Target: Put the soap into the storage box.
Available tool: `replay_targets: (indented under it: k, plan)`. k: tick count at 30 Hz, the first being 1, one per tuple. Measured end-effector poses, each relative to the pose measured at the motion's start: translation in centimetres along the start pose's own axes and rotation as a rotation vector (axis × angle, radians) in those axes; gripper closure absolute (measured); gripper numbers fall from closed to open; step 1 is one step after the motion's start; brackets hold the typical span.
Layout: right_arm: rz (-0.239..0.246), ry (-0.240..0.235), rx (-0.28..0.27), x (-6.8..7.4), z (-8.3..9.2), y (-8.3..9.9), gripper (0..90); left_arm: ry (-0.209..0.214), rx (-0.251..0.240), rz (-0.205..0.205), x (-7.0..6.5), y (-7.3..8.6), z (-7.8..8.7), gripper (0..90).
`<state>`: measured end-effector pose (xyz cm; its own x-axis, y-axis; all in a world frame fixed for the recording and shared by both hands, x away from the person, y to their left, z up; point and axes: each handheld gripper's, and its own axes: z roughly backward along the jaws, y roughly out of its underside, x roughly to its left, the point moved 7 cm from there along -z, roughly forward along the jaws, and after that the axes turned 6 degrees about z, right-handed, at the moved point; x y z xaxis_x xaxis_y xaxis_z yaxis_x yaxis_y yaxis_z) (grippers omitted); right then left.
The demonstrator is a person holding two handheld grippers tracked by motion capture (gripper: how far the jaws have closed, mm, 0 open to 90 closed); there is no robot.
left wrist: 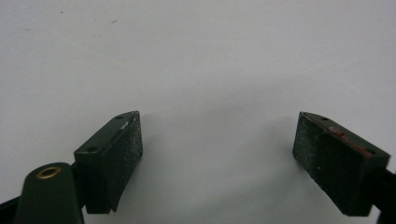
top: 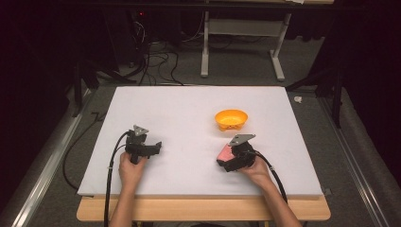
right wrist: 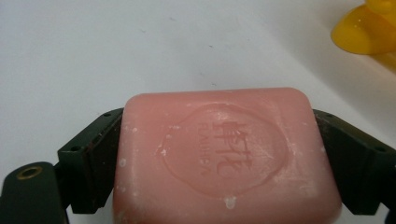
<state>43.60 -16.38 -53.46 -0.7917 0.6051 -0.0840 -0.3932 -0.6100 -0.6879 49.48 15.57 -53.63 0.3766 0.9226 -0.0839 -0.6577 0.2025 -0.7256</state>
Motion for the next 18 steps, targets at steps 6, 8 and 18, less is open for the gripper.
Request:
replay_targets:
  k: [6, 8, 18]
  plan:
    - [0.001, 0.003, -0.005, 0.02, 0.02, -0.03, 12.4, 0.0, 0.0, 0.0, 0.0, 0.0, 0.0, 16.3]
    - [-0.001, 0.008, 0.0, 0.04, 0.09, -0.02, 13.0, 0.0, 0.0, 0.0, 0.0, 0.0, 0.0, 16.3]
    - [-0.023, 0.005, -0.017, 0.4, 0.81, -0.44, 13.4, 0.0, 0.0, 0.001, 0.0, 0.0, 0.0, 16.3]
